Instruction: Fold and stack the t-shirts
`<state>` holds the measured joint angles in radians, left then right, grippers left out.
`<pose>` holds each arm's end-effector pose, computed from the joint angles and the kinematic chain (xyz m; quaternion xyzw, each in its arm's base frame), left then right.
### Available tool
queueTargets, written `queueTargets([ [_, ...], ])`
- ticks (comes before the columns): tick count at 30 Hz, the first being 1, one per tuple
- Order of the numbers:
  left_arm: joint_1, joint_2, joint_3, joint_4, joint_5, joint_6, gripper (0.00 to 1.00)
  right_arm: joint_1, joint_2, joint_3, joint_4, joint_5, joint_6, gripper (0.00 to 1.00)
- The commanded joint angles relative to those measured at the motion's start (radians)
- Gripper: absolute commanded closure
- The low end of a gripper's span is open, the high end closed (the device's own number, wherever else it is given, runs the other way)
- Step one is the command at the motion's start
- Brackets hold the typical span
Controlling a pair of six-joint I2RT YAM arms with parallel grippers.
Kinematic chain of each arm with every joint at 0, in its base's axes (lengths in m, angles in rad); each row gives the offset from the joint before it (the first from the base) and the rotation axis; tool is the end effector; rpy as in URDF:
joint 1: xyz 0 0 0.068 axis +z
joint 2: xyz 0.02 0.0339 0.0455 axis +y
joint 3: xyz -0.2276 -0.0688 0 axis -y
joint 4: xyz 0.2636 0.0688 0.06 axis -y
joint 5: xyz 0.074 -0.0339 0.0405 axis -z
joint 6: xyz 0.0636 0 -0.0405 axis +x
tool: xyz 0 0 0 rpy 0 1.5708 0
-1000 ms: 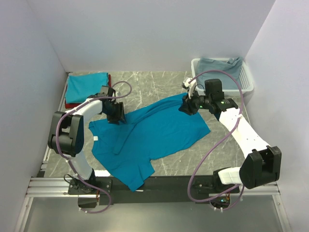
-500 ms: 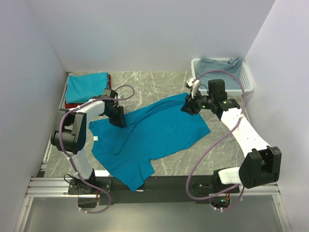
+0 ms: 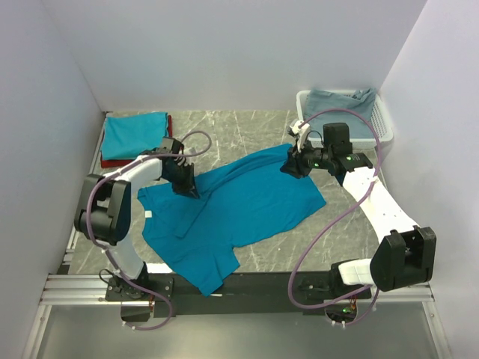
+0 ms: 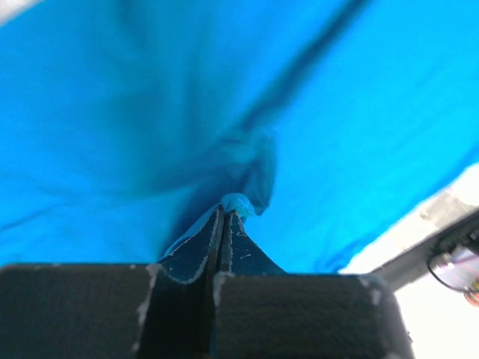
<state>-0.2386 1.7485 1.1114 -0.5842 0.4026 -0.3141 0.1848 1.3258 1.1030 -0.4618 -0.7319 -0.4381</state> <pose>0.3373 -0.1077 0.1044 -0.0017 0.9655 -0.2359 0.1102 0.3157 0.1023 0.2579 -0.4046 0.7560 0.2701 0.4380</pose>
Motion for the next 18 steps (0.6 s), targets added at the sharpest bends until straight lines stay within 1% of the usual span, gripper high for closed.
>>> queueTargets([
  [1,-0.028,-0.076,-0.013,0.017,0.073,-0.023,0.99,-0.007,-0.022,-0.003,0.011,-0.021,0.004,0.62],
  [4,-0.068,-0.095,-0.027,0.032,0.104,-0.049,0.99,-0.007,-0.022,-0.005,0.012,-0.021,0.002,0.62],
  [7,-0.128,-0.104,-0.042,0.043,0.084,-0.074,0.99,-0.010,-0.022,-0.005,0.011,-0.018,0.001,0.62],
  [9,-0.168,-0.095,-0.048,0.041,0.062,-0.092,0.86,-0.013,-0.022,-0.005,0.011,-0.015,-0.002,0.62],
  [10,-0.182,-0.089,-0.048,0.040,0.058,-0.094,0.82,-0.011,-0.022,-0.006,0.011,-0.015,-0.004,0.62],
  [11,-0.208,-0.084,-0.048,0.038,0.053,-0.097,0.71,-0.010,-0.022,-0.006,0.011,-0.015,-0.004,0.62],
  [12,-0.218,-0.075,-0.048,0.034,0.032,-0.109,0.63,-0.011,-0.020,-0.006,0.011,-0.015,-0.005,0.62],
  [13,-0.229,-0.073,-0.044,0.032,0.025,-0.117,0.58,-0.013,-0.020,-0.006,0.009,-0.014,-0.007,0.62],
  [14,-0.247,-0.078,-0.041,0.034,0.027,-0.121,0.56,-0.012,-0.019,-0.005,0.008,-0.014,-0.008,0.62],
  [18,-0.275,-0.121,-0.018,0.044,0.041,-0.157,0.55,-0.013,-0.017,-0.003,0.002,-0.014,-0.010,0.62],
])
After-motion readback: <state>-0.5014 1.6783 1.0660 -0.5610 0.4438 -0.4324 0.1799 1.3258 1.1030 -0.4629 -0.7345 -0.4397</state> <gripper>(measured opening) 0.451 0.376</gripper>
